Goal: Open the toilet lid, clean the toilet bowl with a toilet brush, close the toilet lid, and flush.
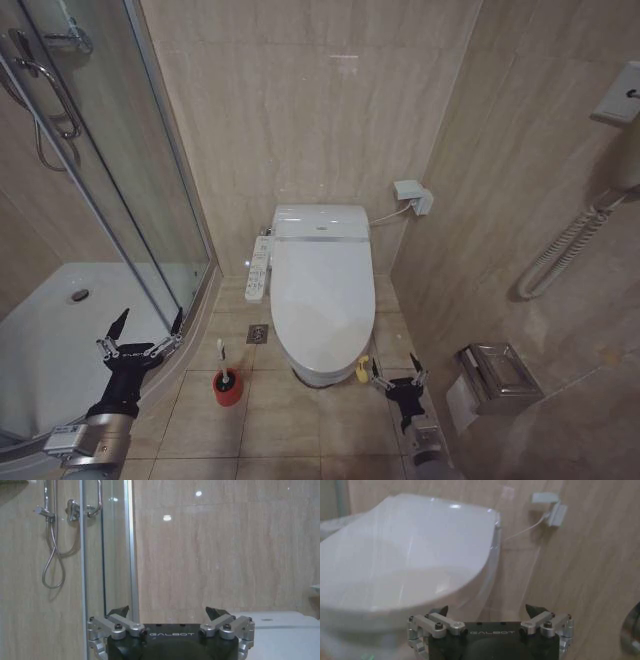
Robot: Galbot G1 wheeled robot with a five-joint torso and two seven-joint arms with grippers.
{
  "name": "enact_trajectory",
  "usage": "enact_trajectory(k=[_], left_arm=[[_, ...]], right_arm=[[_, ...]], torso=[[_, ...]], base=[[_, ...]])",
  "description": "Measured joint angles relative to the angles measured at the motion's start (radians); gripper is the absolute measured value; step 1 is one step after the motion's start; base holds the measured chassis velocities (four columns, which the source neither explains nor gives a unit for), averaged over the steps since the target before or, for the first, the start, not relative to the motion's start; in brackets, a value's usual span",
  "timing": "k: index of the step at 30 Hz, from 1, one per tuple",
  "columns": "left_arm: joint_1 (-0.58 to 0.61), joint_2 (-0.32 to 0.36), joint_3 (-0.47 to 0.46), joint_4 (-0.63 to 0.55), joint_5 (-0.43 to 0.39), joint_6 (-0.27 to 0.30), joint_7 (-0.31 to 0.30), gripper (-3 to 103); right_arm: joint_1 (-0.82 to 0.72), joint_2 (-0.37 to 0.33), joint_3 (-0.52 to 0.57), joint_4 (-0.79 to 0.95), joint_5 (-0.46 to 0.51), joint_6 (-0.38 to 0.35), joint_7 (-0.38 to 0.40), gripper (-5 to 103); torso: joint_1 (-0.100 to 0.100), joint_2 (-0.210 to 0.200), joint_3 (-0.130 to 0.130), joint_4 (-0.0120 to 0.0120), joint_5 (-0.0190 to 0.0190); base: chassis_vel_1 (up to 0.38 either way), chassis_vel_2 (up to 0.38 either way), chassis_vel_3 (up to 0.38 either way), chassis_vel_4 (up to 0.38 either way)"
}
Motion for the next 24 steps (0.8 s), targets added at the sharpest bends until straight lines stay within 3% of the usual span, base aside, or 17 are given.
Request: enact_trajectory(k=[24], left_arm=[[0.000, 0.000, 0.000, 0.000, 0.000, 0.000, 0.000, 100]], right_arm=[[0.169, 0.012, -0.078, -0.299, -0.048, 0.030, 0.049, 100]], torso=[[0.000, 0.000, 0.000, 0.0000, 0.0001]], base=[[0.000, 0.000, 0.000, 0.000]])
